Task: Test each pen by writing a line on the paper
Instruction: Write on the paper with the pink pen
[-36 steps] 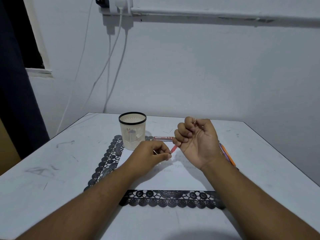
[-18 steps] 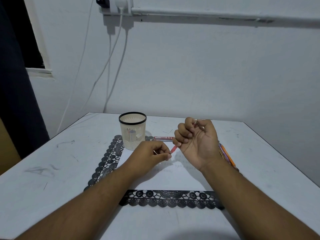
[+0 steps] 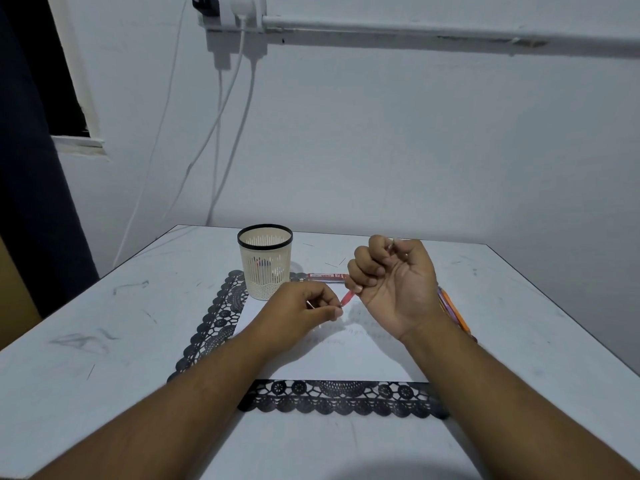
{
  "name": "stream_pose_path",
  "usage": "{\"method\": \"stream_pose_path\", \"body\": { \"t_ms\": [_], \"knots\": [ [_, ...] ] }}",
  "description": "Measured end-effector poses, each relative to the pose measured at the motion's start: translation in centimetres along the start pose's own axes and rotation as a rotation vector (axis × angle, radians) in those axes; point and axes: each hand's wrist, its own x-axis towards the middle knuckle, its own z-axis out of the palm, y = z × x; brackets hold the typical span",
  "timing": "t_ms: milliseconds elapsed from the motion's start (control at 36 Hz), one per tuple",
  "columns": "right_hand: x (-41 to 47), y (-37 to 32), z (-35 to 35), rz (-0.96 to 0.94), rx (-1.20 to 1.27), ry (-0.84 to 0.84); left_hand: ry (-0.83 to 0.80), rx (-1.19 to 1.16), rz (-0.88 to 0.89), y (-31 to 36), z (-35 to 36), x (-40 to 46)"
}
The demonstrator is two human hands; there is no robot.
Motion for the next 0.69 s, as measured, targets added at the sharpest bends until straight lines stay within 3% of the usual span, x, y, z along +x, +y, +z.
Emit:
{"method": "stream_pose_path", "body": {
  "t_ms": [694],
  "knots": [
    [0.15,-0.04,0.77,0.015,0.077,0.154,0.022,0.024,-0.001,-0.06,0.10,-0.01]
  ]
}}
